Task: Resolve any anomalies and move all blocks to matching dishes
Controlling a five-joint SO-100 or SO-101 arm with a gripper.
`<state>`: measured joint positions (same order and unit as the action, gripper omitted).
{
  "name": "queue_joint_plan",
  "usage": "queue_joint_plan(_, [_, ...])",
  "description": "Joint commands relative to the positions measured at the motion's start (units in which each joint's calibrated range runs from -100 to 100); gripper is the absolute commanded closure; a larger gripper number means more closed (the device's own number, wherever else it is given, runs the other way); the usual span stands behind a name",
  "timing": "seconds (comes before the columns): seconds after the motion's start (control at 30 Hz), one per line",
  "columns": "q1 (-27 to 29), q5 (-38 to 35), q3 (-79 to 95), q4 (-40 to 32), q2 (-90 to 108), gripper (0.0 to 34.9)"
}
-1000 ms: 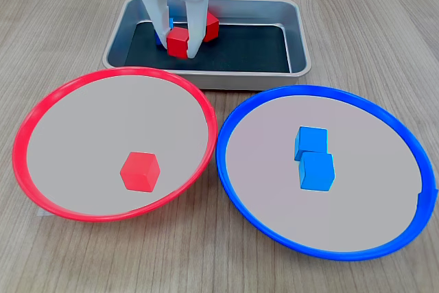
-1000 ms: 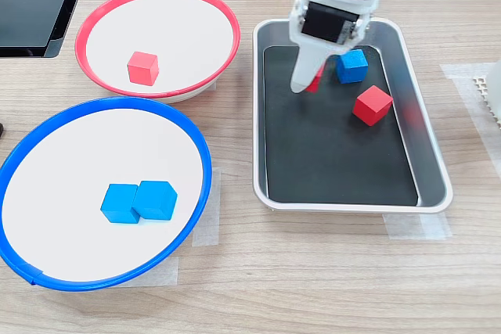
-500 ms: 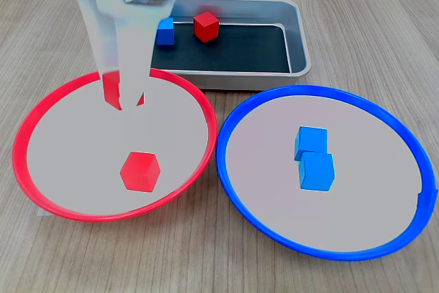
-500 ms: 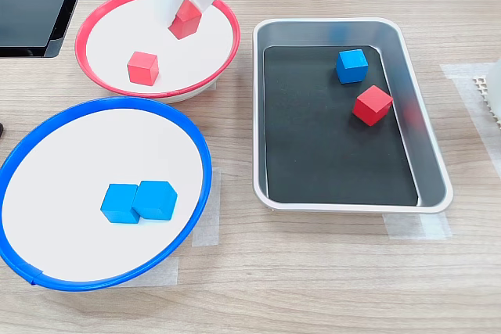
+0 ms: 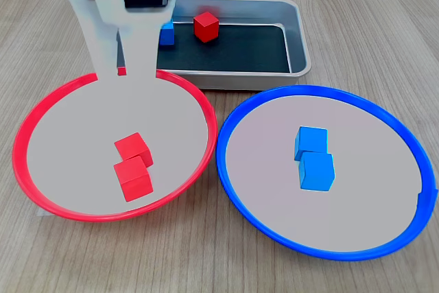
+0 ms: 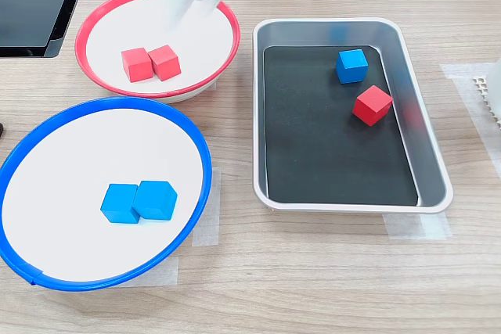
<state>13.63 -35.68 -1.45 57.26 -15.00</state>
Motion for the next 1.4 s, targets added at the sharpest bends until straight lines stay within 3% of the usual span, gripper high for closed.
queue_joint_plan(0.0, [2.4,-2.7,3.9,10.6,10.4,22.5])
queue_joint_plan(0.13, [6.8,-7.8,19.5,15.1,22.9,20.8])
queue_joint_plan(0.3, [11.7,-11.3,41.1,12.7,36.4,19.4])
queue_joint_plan(0.73, [8.9,4.0,55.3,6.3,41.9,18.0])
queue_joint_plan(1.13, [9.6,5.9,57.2,1.4,36.5,19.7])
queue_joint_plan(1.27, [9.1,6.1,56.6,0.5,34.9,21.7])
queue_joint_plan(1.37, [8.3,6.3,56.4,-0.5,34.4,27.2])
